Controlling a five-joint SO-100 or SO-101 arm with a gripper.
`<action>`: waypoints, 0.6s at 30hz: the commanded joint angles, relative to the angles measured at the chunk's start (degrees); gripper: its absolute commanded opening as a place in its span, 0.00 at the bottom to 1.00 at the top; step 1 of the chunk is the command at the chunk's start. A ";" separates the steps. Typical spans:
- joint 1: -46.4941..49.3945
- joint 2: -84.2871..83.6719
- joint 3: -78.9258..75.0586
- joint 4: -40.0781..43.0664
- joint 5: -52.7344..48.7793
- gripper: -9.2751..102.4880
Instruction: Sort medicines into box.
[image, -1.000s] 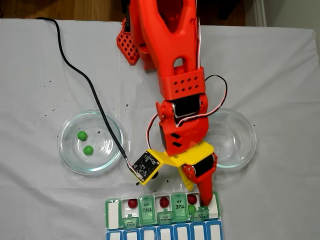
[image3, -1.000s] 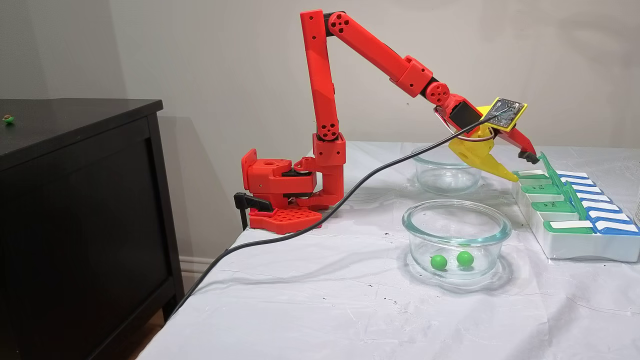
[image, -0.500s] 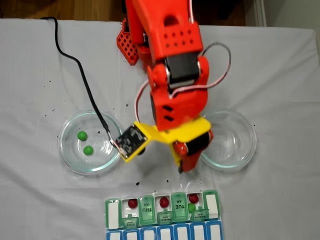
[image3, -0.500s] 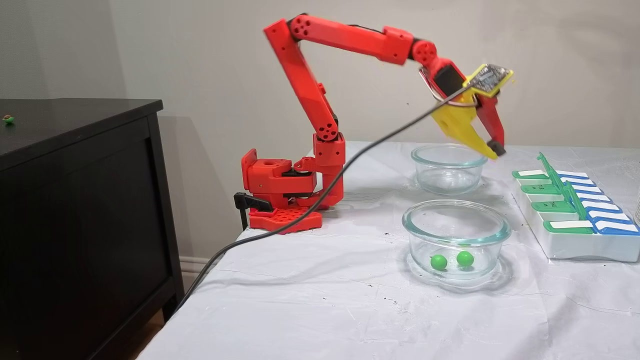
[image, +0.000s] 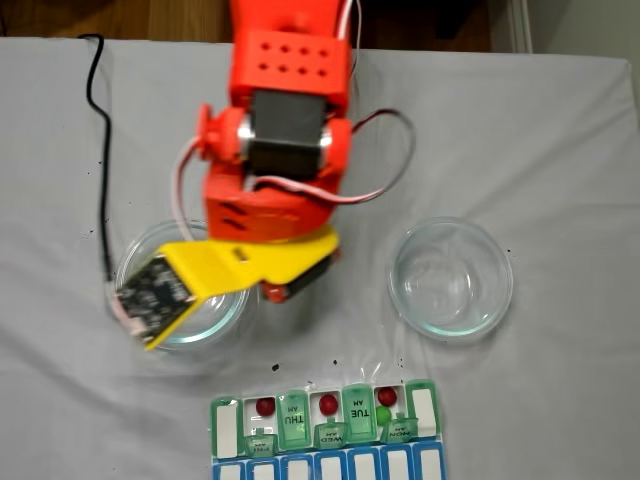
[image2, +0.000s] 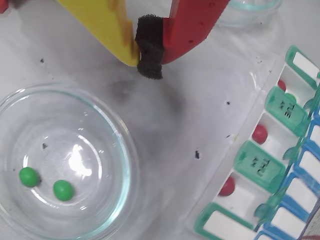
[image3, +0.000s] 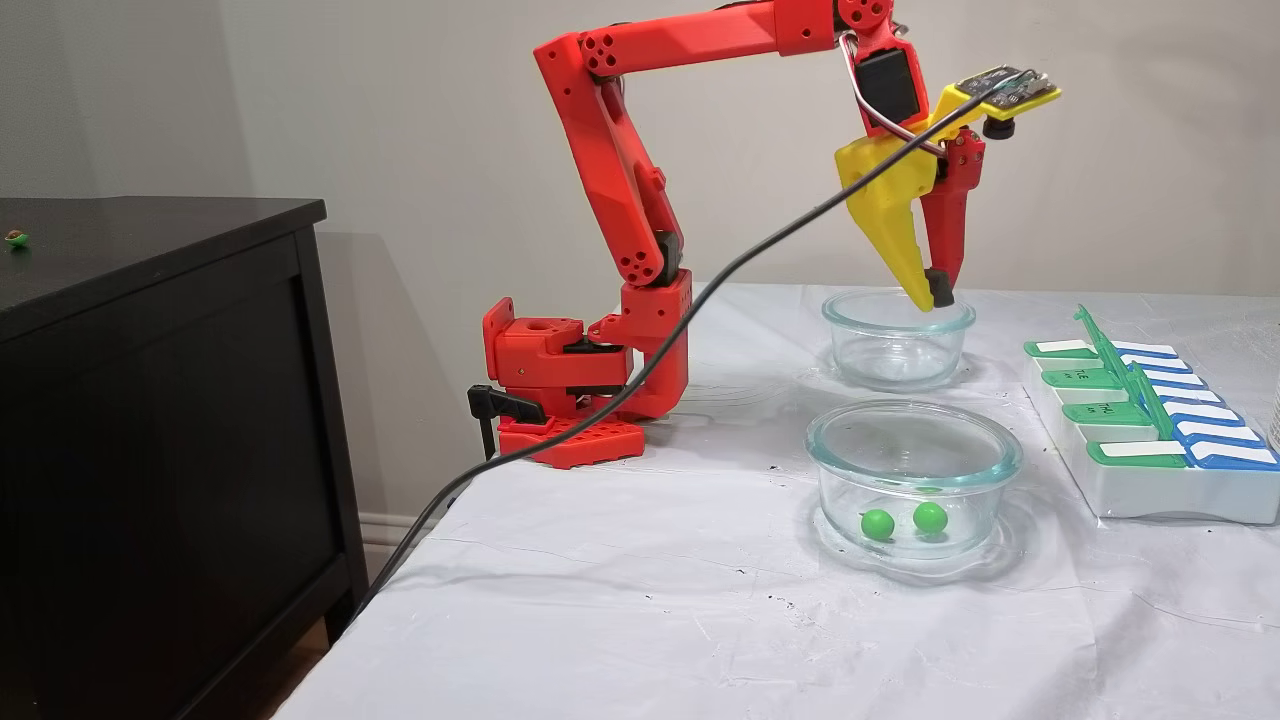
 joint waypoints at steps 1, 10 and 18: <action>5.62 0.00 -5.10 -1.23 -5.36 0.08; 10.20 -1.58 2.02 -11.07 -10.81 0.08; 13.36 0.44 7.56 -16.52 -14.94 0.08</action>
